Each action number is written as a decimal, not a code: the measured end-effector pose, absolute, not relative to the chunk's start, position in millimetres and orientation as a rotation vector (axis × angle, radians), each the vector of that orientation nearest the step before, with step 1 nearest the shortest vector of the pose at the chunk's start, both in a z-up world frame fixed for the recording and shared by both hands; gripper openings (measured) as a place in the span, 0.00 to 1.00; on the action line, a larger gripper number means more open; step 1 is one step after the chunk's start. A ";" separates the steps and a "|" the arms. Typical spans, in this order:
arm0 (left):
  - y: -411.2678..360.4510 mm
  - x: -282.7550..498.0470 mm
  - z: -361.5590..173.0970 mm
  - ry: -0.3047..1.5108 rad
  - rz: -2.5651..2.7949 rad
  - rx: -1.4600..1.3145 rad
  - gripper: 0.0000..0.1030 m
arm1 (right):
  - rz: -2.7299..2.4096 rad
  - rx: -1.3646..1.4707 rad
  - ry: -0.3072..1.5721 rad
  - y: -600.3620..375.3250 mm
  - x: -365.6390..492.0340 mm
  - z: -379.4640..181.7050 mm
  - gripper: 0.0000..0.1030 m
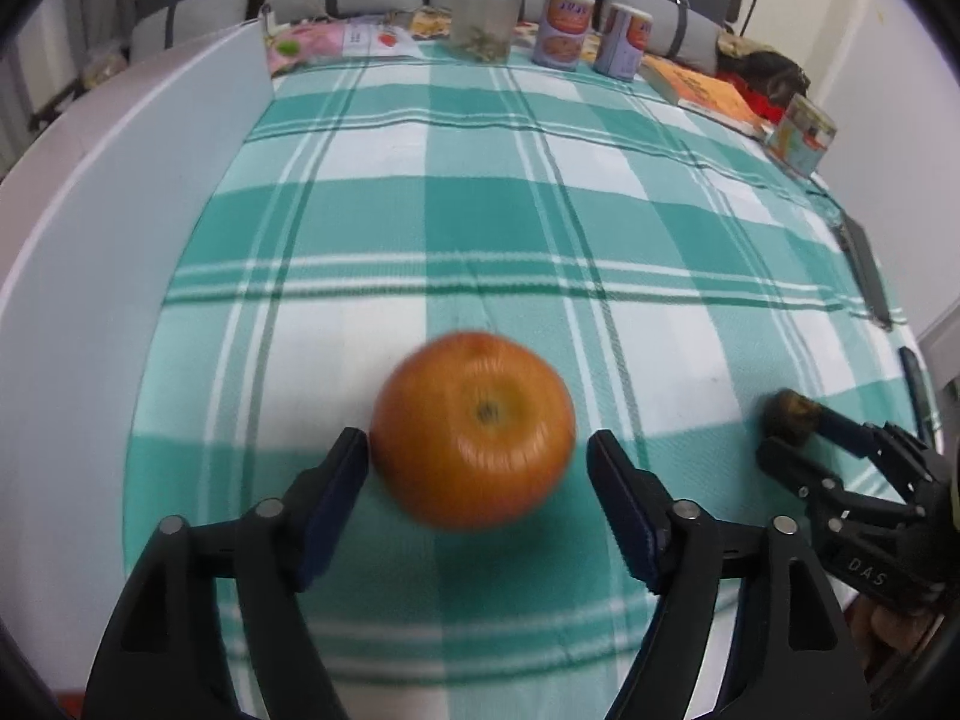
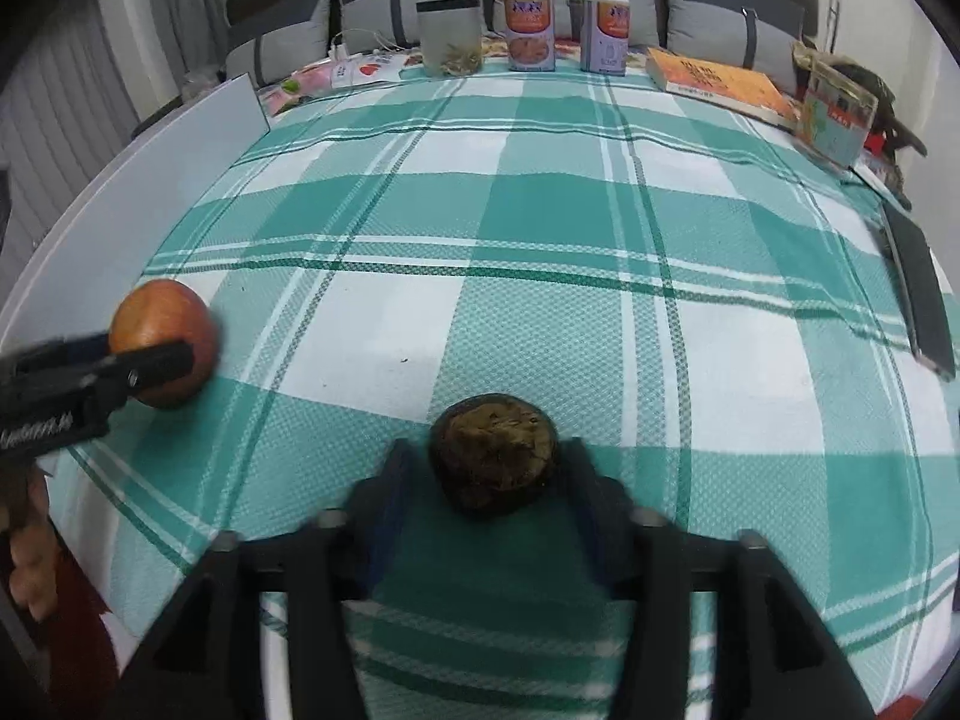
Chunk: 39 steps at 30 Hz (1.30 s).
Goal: Organize fruits
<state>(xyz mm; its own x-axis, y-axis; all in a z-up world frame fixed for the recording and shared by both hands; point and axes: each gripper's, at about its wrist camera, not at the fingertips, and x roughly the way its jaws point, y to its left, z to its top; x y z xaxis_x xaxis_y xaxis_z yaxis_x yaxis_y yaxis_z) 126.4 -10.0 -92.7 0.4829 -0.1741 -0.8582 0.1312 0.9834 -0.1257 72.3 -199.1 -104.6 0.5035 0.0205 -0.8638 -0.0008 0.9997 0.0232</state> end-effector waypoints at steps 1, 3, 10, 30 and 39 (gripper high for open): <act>-7.8 118.3 -91.8 1.046 -0.185 -0.038 0.82 | 0.000 0.016 1.033 -197.8 66.1 -100.3 0.82; -1.6 102.4 -93.1 1.046 -0.169 -0.025 0.83 | -0.017 0.002 1.033 -194.7 55.5 -96.1 0.85; 7.3 78.5 -108.3 1.081 -0.125 -0.025 0.83 | -0.007 0.021 1.076 -191.7 15.1 -108.9 0.85; 0.1 73.3 -128.0 1.043 -0.091 0.042 0.93 | 0.002 -0.080 1.036 -177.3 7.5 -126.0 1.00; -0.2 68.7 -128.9 1.006 -0.099 0.057 0.94 | -0.002 -0.084 1.012 -176.3 5.4 -127.2 1.00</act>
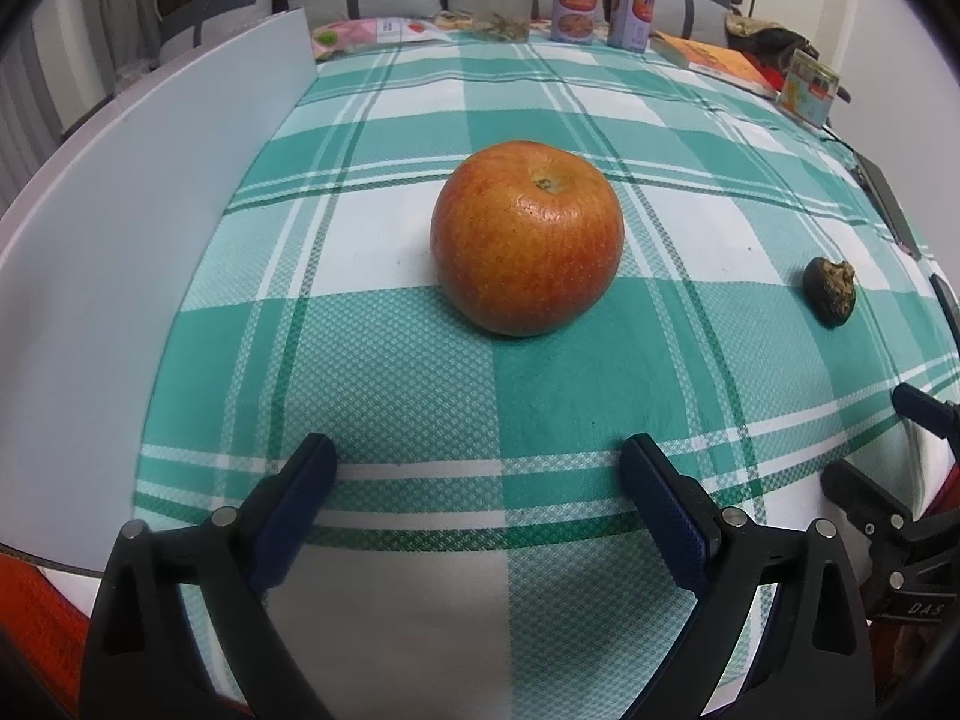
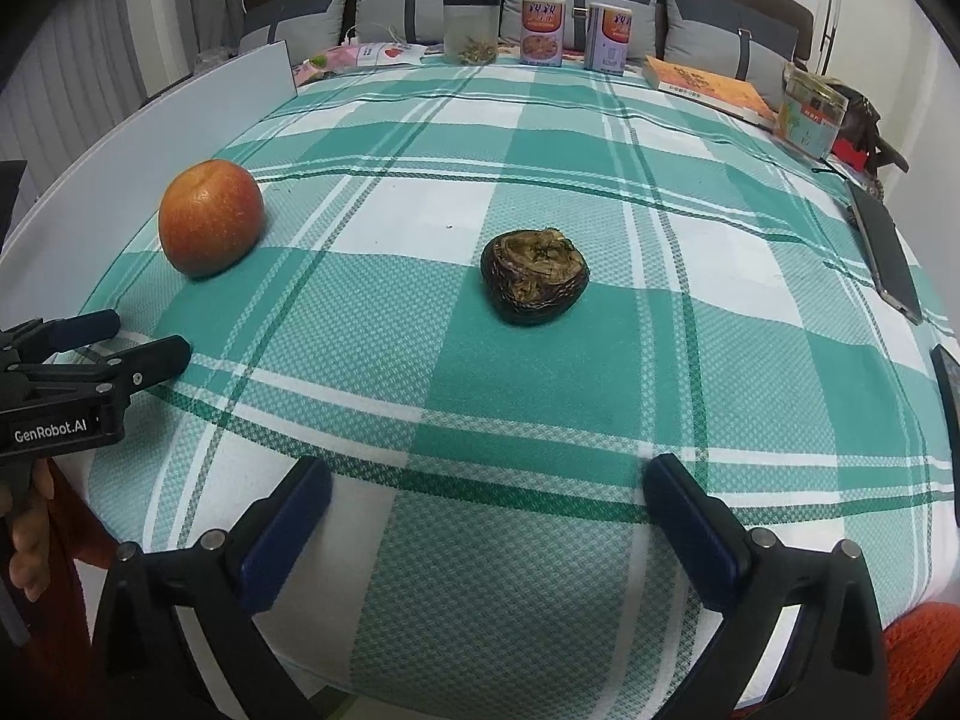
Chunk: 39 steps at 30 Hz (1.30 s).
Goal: Organize fruits
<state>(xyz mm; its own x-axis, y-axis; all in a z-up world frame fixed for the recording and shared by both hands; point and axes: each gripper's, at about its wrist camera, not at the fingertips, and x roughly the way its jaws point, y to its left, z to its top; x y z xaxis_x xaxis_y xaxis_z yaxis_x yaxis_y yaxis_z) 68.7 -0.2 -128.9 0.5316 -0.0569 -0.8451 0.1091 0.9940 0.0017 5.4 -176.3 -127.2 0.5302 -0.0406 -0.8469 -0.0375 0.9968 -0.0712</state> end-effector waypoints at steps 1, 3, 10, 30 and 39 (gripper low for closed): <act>-0.2 68.3 -129.0 1.003 -0.097 0.058 0.95 | -0.002 -0.084 1.012 -176.2 5.5 -127.2 1.00; -0.2 67.9 -129.1 0.998 -0.094 0.060 0.95 | -0.002 -0.087 1.014 -175.9 5.7 -127.2 1.00; 0.9 68.0 -129.9 0.991 -0.094 0.063 0.97 | 0.003 -0.084 1.008 -176.6 4.2 -127.5 1.00; 25.3 103.7 -94.7 1.072 -0.327 -0.097 0.95 | 0.032 0.220 1.032 -226.1 17.1 -107.3 1.00; -20.0 168.7 -103.7 1.211 -0.270 0.157 0.94 | 0.085 0.319 1.260 -245.5 95.5 -97.0 0.83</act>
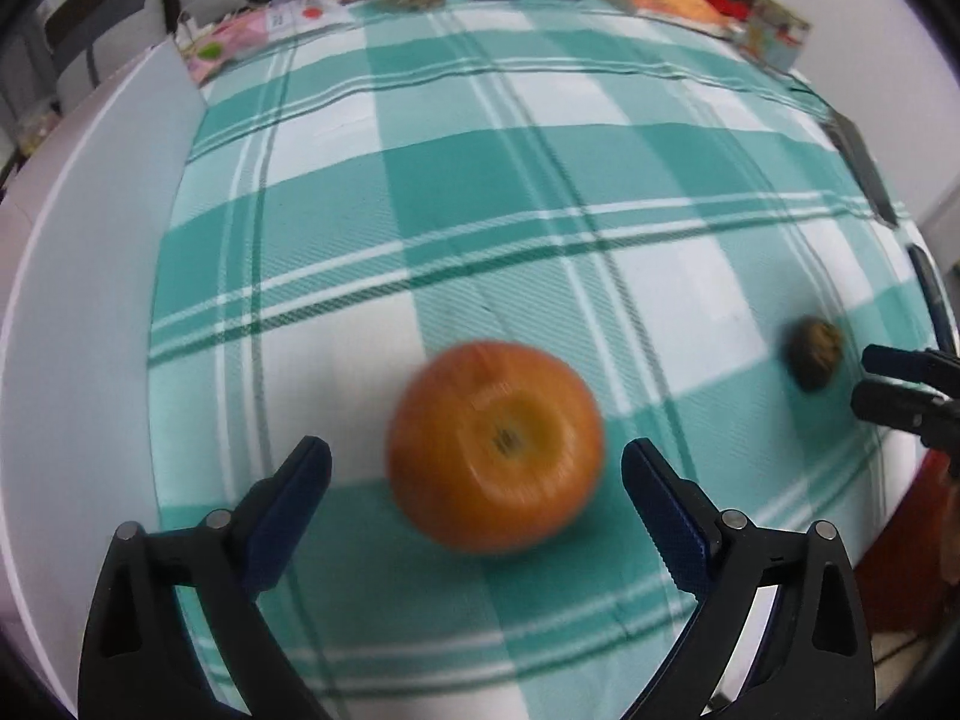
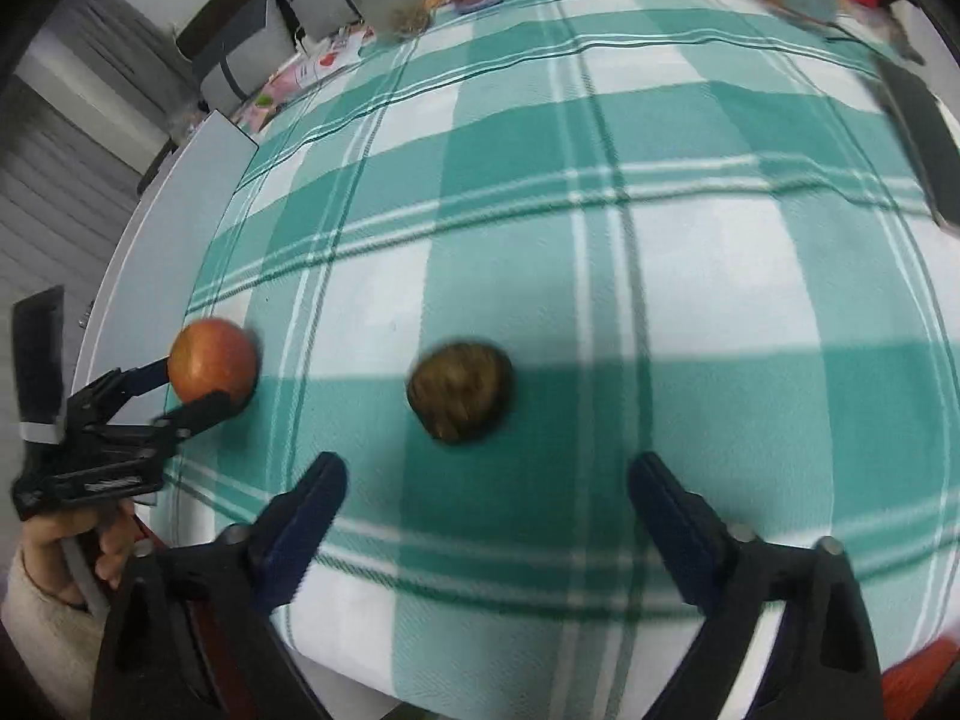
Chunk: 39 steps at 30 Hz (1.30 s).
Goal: Organize fruits
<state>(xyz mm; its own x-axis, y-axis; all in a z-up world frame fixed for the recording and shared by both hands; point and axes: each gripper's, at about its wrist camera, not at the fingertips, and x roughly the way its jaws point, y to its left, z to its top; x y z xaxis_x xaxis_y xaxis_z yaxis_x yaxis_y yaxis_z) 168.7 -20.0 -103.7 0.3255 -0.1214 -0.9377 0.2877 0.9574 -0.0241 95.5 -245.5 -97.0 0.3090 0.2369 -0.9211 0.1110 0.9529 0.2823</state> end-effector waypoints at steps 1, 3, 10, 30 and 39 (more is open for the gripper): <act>-18.4 171.9 -104.4 1.224 -0.268 0.141 0.94 | 0.080 0.319 1.281 -243.1 106.8 -96.7 0.81; -15.5 175.7 -105.3 1.243 -0.272 0.127 0.94 | 0.085 0.299 1.317 -237.5 120.3 -99.0 0.77; -17.7 179.8 -109.8 1.306 -0.309 0.085 0.69 | 0.040 0.160 1.452 -212.5 147.4 -114.0 0.58; 123.5 153.0 57.1 1.030 -0.317 -0.289 0.68 | 0.367 0.097 1.223 -80.2 187.3 20.1 0.42; 287.5 206.5 16.4 1.077 0.095 -0.318 0.68 | 0.703 -0.105 1.136 127.6 226.5 35.9 0.42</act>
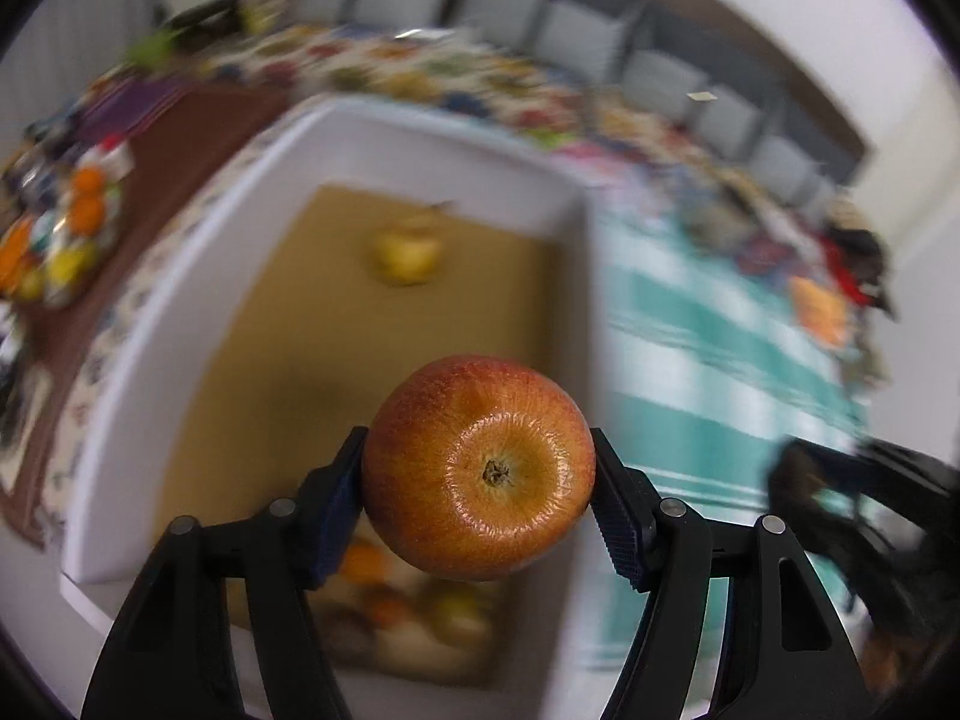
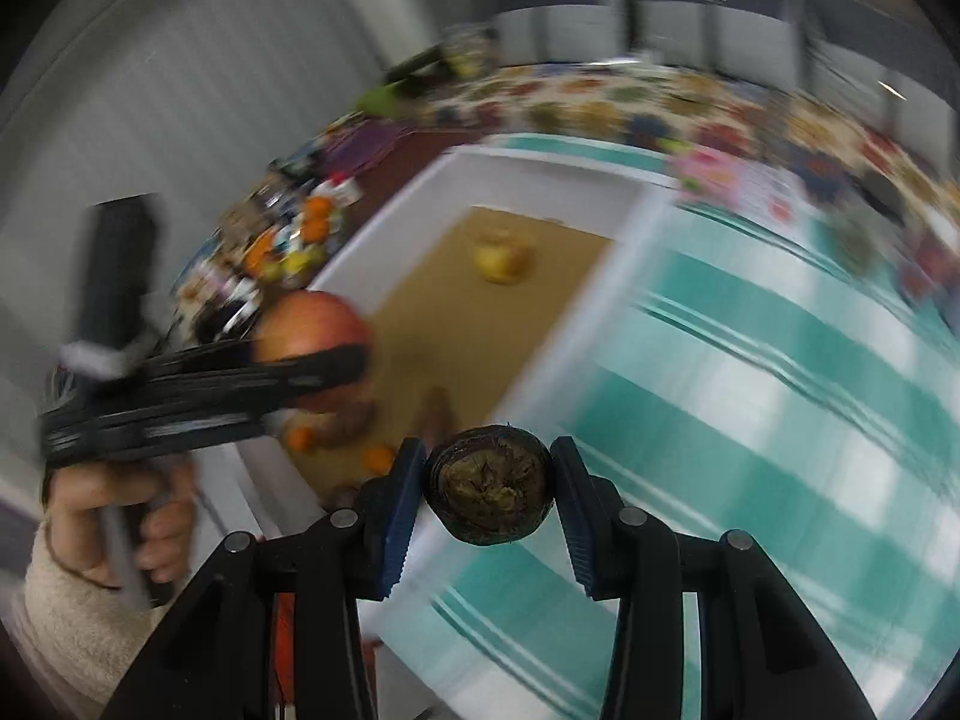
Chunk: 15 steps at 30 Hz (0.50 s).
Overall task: Organize fruits
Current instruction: 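Carry both fruits over the white box and open both tools to drop them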
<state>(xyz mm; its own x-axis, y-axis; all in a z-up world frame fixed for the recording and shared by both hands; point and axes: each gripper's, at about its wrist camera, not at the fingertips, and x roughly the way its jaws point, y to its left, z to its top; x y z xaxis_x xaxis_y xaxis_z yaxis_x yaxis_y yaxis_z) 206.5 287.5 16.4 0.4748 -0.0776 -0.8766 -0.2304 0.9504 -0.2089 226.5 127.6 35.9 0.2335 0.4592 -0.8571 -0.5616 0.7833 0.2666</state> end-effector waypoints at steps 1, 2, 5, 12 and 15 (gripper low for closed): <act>294.5 212.1 4.6 1.095 0.121 -0.316 0.68 | 0.729 -0.154 1.150 150.4 227.5 26.2 0.42; 303.9 217.5 -8.7 1.120 0.142 -0.321 0.68 | 0.749 -0.199 1.173 164.7 225.9 15.3 0.42; 327.1 233.9 -45.8 1.195 0.184 -0.361 0.68 | 0.739 -0.355 1.225 202.5 226.5 -21.9 0.42; 344.7 251.0 -91.5 1.292 0.235 -0.384 0.69 | 0.685 -0.534 1.310 227.5 236.8 -78.8 0.42; 345.8 248.3 -98.2 1.310 0.257 -0.372 0.70 | 0.709 -0.559 1.322 224.8 239.9 -81.5 0.45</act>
